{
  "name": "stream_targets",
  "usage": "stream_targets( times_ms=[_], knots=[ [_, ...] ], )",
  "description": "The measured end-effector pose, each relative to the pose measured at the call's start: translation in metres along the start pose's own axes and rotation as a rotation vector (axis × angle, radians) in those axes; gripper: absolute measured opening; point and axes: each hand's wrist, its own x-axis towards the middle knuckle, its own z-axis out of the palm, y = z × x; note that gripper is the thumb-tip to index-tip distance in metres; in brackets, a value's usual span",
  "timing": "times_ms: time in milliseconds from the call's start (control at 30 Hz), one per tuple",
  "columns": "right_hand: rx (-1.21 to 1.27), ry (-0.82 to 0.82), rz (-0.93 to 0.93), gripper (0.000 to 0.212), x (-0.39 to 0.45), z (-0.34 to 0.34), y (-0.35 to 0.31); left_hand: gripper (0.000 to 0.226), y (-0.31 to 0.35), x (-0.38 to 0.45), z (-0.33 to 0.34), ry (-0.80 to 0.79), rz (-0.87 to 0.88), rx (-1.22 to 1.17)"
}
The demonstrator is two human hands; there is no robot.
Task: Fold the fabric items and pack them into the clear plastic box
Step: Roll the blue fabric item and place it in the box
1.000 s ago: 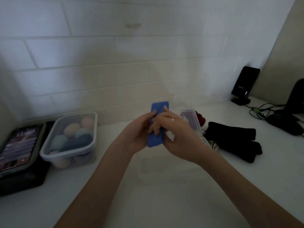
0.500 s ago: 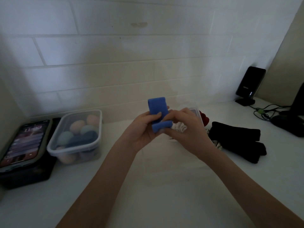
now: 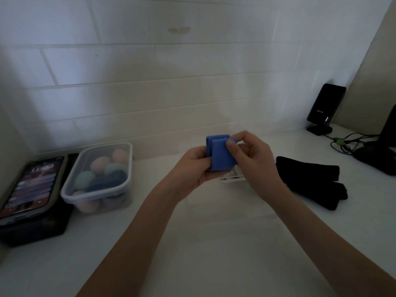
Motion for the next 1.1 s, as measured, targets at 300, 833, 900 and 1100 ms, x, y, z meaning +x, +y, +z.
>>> stream_targets(
  times_ms=[300, 833, 900, 1100],
  knots=[
    [-0.136, 0.012, -0.002, 0.016, 0.0006, -0.0001, 0.0006, 0.035, -0.0002, -0.0035, 0.004, -0.096, -0.032, 0.032],
    [-0.102, 0.027, -0.014, 0.017, -0.0028, -0.0001, -0.004, 0.038, 0.0008, -0.005, 0.002, -0.137, -0.083, 0.073],
    [-0.084, 0.033, -0.02, 0.015, -0.0027, 0.0002, -0.0045, 0.038, 0.0008, -0.0061, 0.0032, -0.133, -0.082, 0.08],
    [-0.029, 0.069, 0.008, 0.016, -0.0026, -0.0045, -0.0002, 0.046, 0.0058, -0.0073, 0.0092, -0.133, -0.154, 0.021]
  ],
)
